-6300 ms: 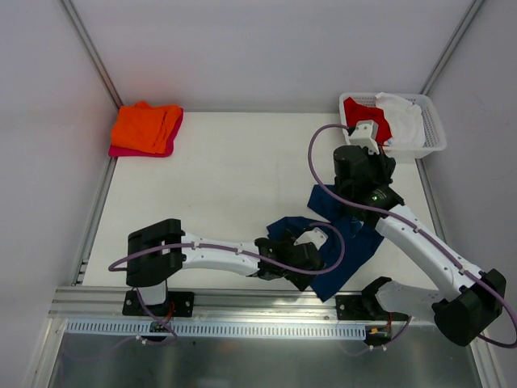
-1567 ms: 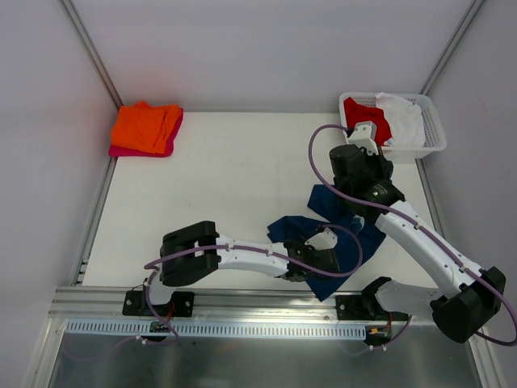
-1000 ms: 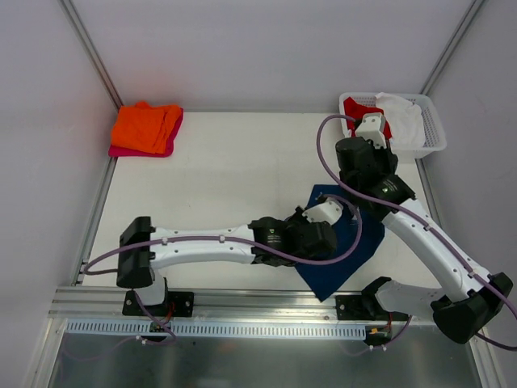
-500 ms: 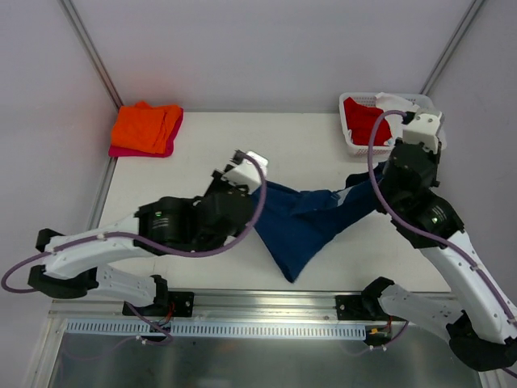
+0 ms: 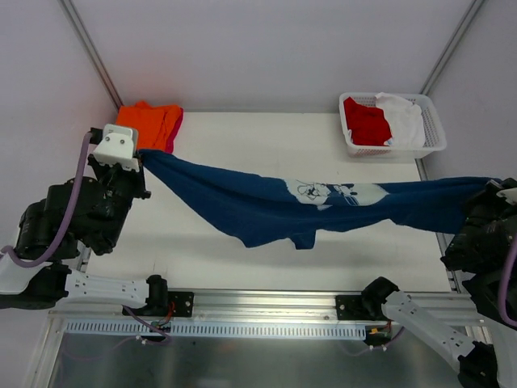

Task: Fold and stack the t-shirts
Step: Flatten out the tshirt

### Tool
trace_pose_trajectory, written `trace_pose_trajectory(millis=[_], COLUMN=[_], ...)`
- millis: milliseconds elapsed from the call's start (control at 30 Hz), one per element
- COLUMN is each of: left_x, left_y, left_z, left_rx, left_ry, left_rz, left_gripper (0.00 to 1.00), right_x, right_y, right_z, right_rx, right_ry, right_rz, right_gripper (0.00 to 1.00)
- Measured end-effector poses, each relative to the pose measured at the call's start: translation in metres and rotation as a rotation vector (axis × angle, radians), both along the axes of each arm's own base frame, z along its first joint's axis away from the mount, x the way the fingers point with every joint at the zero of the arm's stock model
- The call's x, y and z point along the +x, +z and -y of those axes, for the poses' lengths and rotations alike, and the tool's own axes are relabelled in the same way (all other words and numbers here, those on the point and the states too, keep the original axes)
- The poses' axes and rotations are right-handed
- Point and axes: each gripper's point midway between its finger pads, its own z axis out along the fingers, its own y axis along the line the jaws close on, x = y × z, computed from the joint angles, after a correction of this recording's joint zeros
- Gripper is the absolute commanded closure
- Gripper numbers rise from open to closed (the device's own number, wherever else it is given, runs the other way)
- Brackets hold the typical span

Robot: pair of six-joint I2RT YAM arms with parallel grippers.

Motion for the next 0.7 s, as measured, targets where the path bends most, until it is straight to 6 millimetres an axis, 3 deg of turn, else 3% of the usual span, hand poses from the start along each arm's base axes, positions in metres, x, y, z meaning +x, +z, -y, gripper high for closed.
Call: trace_pose_trajectory(millis=[133,233,367,400,567,700], left_x=[0.0,0.001,0.004,0.007,0.019,0.022], left_y=[0.0,-0.016,-0.069,-0.091,-0.182,-0.208], left_z=[-0.004,0.006,0.033,0.04,0.044,0.055], left_rx=[-0.005,0.039,0.128,0.149,0.227,0.225], left_ry=[0.004,0.007,-0.01,-0.011,0.032,0.038], left_rz=[0.002,-0.009,-0.058,-0.088,-0.271,-0.355], left_gripper=[1.0,1.0,1.0,1.0,1.0,1.0], right_x=[0.0,0.013,0.038,0.044,0.063,0.071], right_y=[0.003,-0.009,-0.031,-0.039,-0.082,-0.108], right_z=[-0.004,-0.02,-0.048,-0.055,-0.073,-0.08], right_rx=[0.045,0.035,0.022,0.015,-0.037,-0.07], right_ry=[0.065,0.129,0.213,0.227,0.228,0.219], right_rz=[0.033,-0.015,-0.112,-0.142,-0.283,-0.35], right_gripper=[1.0,1.0,1.0,1.0,1.0,1.0])
